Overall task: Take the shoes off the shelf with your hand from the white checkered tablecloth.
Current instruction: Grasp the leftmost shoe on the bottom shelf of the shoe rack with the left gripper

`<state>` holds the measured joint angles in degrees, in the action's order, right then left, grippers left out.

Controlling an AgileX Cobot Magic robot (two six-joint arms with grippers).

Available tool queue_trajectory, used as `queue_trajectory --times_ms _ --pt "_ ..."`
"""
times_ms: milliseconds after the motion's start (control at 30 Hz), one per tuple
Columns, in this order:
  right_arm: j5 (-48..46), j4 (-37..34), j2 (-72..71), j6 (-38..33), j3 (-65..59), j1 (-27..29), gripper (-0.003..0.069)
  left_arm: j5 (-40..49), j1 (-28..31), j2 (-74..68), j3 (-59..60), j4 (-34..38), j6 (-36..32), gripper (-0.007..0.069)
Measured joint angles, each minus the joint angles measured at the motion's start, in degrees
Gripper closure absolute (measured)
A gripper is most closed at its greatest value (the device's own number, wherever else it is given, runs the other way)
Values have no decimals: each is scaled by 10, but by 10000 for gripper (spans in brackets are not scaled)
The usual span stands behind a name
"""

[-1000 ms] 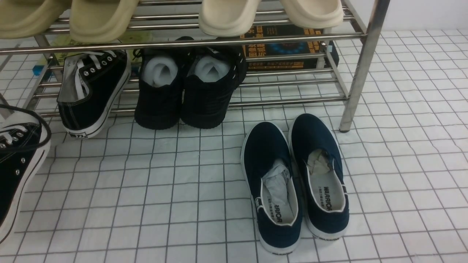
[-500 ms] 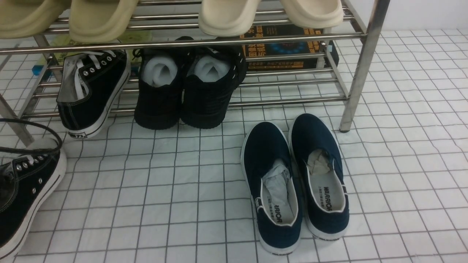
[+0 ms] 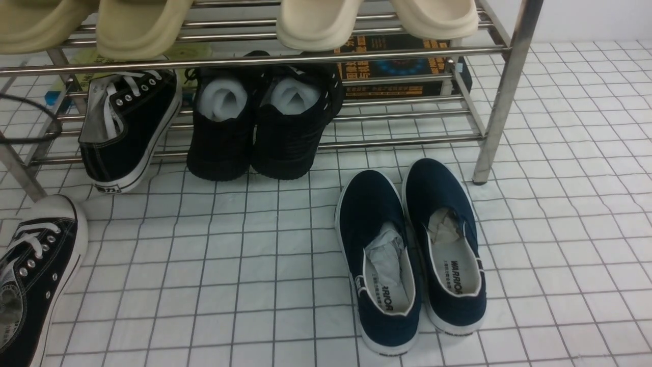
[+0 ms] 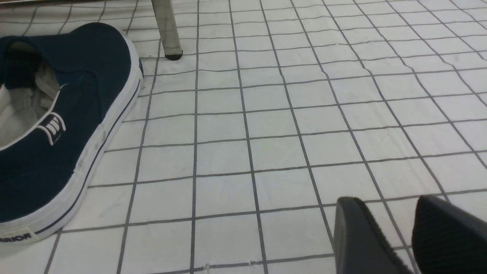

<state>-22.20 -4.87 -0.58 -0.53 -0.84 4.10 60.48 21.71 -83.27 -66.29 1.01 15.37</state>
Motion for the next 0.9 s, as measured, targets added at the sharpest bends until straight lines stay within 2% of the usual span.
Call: queue_trajectory --times_ms 33,67,133,200,300,533,900 --pt "0 0 0 0 0 0 420 -19 -5 0 -6 61 -29 237" --pt "0 0 0 0 0 0 420 -23 -7 0 -7 67 -32 237" --pt "0 0 0 0 0 0 420 -63 -28 -6 -10 129 -58 235" --pt "0 0 0 0 0 0 420 -100 -47 -14 -12 150 -62 235" --pt "0 0 0 0 0 0 420 -185 -77 -36 -13 163 -53 234" --pt "0 0 0 0 0 0 420 -306 -120 -83 -13 180 -42 216" --pt "0 0 0 0 0 0 420 -358 -133 -143 -13 194 -41 214"
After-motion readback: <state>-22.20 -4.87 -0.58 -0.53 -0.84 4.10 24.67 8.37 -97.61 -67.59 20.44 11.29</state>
